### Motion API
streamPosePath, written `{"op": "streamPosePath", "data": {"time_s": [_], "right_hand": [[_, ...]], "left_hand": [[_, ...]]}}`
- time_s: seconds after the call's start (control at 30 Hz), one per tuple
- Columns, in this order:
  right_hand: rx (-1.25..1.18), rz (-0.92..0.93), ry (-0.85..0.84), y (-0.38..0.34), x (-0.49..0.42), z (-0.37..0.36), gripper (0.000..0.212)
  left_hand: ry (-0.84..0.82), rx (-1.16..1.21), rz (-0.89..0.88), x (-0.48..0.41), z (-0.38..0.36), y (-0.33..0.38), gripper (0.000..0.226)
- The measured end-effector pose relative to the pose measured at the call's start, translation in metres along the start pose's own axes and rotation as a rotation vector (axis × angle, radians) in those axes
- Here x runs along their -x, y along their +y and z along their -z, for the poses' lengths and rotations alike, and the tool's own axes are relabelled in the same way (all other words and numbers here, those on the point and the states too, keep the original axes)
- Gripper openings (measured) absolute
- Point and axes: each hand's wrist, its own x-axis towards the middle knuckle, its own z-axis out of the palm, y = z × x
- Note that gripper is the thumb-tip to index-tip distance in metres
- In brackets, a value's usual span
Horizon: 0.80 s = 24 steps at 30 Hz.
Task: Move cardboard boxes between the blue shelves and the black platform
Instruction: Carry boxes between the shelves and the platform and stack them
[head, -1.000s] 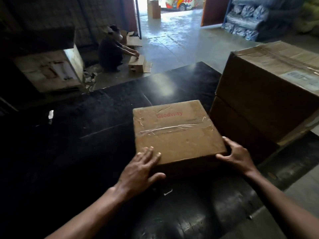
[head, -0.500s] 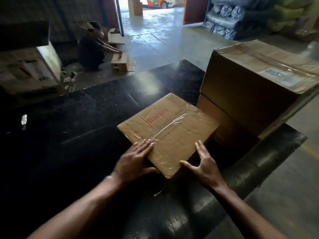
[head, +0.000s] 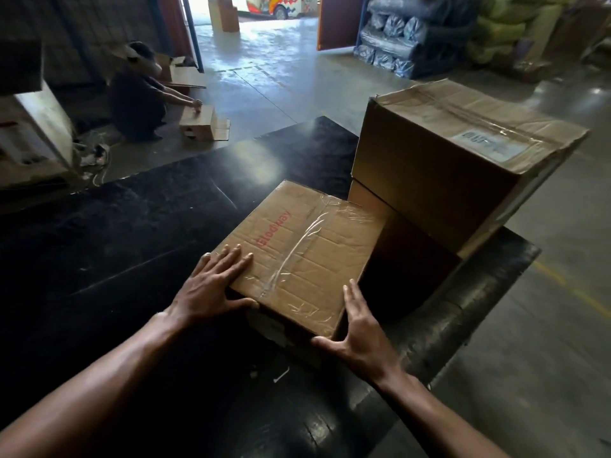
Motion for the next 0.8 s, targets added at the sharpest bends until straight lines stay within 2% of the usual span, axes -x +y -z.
{"op": "streamPosePath", "data": {"time_s": [0.13, 0.2, 0.37, 0.43, 0.53, 0.7, 0.8], "right_hand": [[0.05, 0.016, -0.057, 0.016, -0.01, 0.019, 0.117], [0.071, 0.023, -0.108, 0.026, -0.018, 0.035, 0.115], [0.143, 0.016, -0.209, 0.054, -0.042, 0.075, 0.114], [0.149, 0.02, -0.233, 0.055, -0.046, 0.076, 0.113], [0.112, -0.026, -0.168, 0.05, -0.04, 0.062, 0.11], [0.078, -0.095, -0.023, 0.046, -0.02, 0.029, 0.12], [0.021, -0.108, 0.02, 0.045, -0.018, 0.023, 0.124]], "left_hand": [[0.069, -0.025, 0.091, 0.027, -0.014, 0.029, 0.102], [0.085, -0.016, 0.065, 0.041, -0.016, 0.044, 0.101], [-0.114, -0.023, -0.148, 0.035, 0.009, 0.04, 0.091], [-0.17, 0.038, -0.08, 0.032, 0.008, 0.024, 0.09], [-0.173, 0.247, 0.081, 0.037, -0.006, 0.022, 0.095], [0.045, 0.406, 0.249, 0.041, -0.024, 0.055, 0.109], [0.097, 0.462, 0.306, 0.041, -0.025, 0.062, 0.121]]}}
